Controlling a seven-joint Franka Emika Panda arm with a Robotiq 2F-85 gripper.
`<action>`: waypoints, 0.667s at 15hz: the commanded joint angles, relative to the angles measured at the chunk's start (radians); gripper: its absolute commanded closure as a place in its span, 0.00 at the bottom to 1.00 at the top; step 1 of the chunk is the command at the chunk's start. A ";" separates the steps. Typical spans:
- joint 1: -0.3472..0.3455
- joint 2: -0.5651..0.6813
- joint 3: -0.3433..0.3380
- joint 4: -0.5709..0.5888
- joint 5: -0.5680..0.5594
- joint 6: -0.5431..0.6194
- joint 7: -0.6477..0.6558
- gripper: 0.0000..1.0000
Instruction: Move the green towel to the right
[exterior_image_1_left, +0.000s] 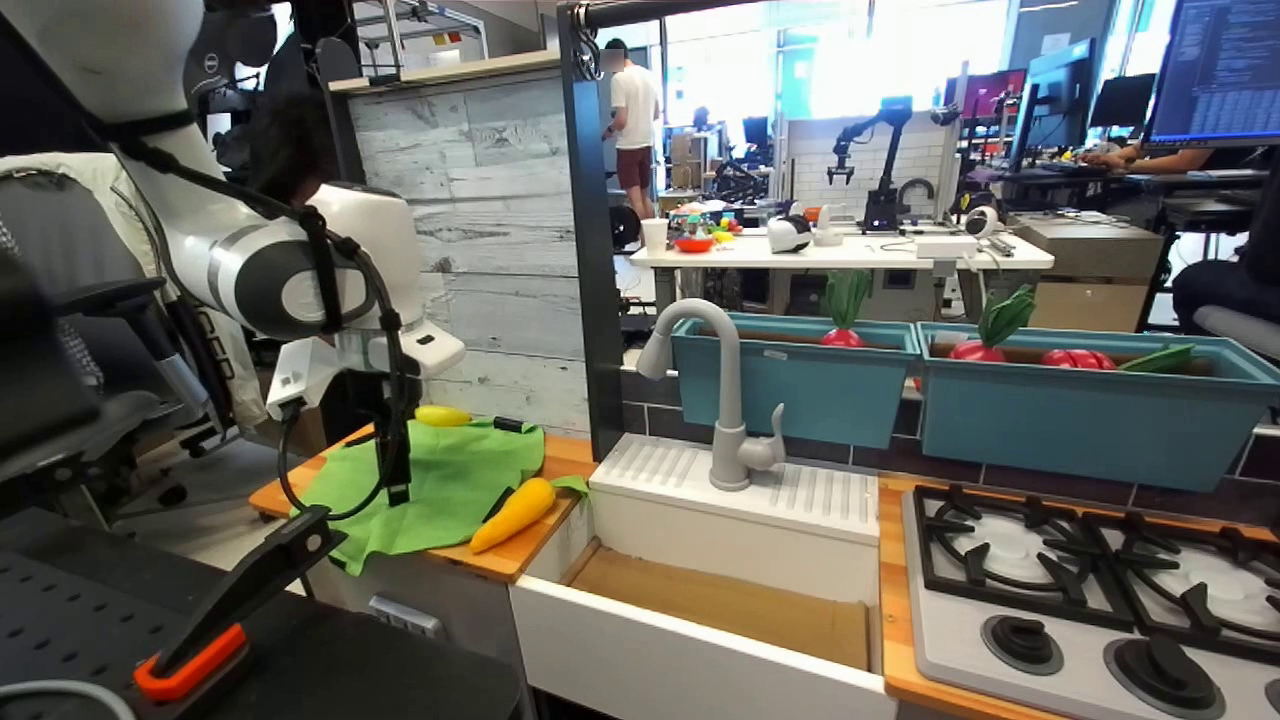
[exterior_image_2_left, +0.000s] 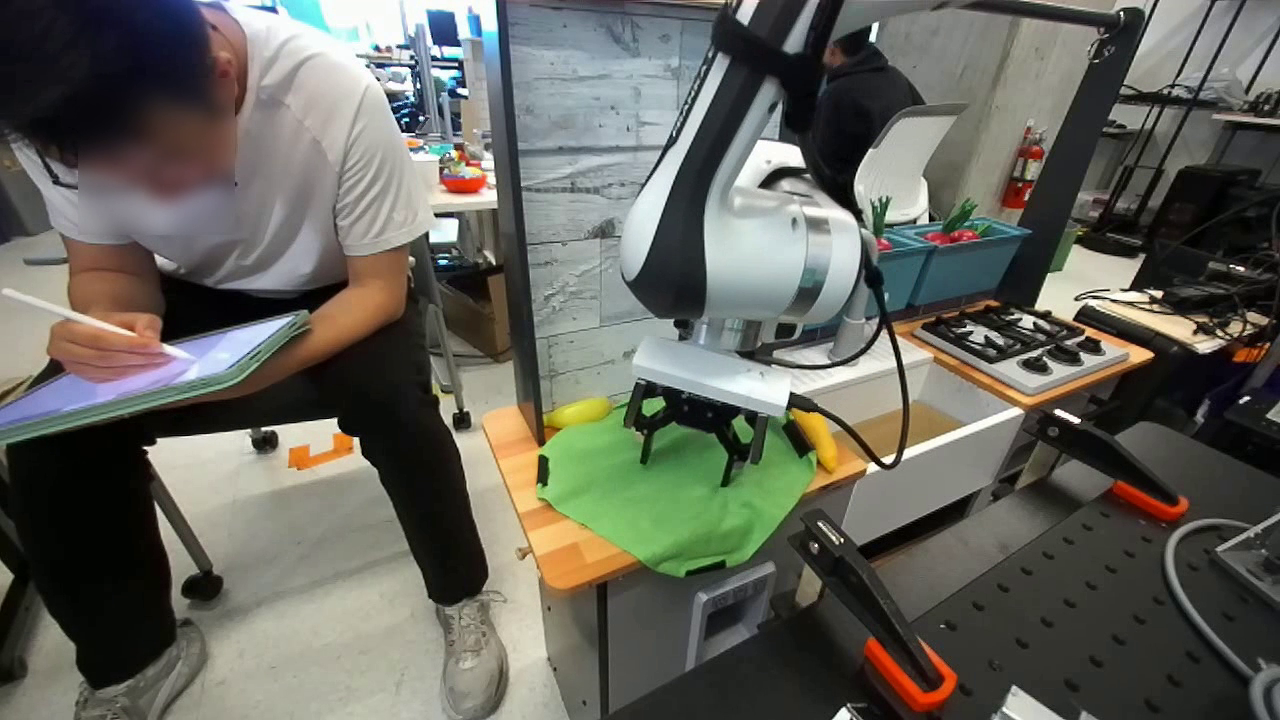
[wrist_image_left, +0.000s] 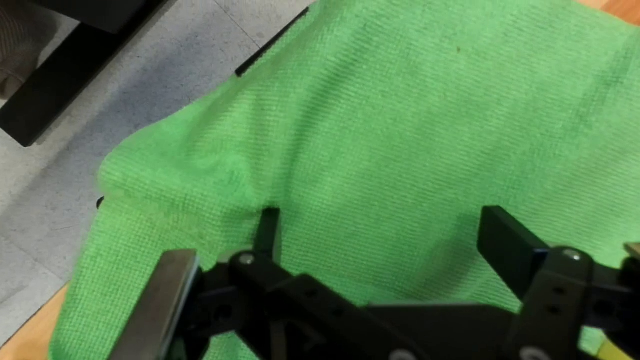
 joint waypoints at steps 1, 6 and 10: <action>0.032 0.065 -0.025 0.093 0.022 -0.050 0.007 0.00; 0.033 0.095 -0.050 0.135 0.018 -0.083 0.020 0.00; 0.027 0.092 -0.076 0.133 0.016 -0.089 0.028 0.00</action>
